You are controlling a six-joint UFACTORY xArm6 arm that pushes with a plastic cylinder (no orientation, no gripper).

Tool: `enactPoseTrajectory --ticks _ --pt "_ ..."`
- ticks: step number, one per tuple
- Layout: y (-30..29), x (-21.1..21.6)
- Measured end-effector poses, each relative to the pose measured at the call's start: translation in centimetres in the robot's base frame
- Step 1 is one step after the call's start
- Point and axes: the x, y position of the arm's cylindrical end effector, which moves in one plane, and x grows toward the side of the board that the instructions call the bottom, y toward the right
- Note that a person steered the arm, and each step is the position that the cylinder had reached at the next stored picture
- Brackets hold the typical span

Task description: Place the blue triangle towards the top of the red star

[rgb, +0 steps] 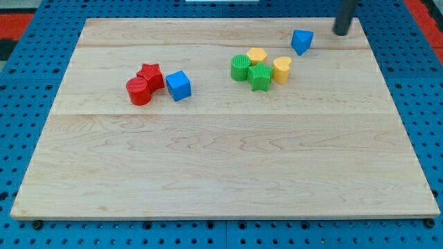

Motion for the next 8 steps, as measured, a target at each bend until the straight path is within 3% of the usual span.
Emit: enactPoseTrajectory --ticks 1,3,8 --pt "2.5 1.4" --pt "-3.1 2.2" --pt "-29.9 2.7"
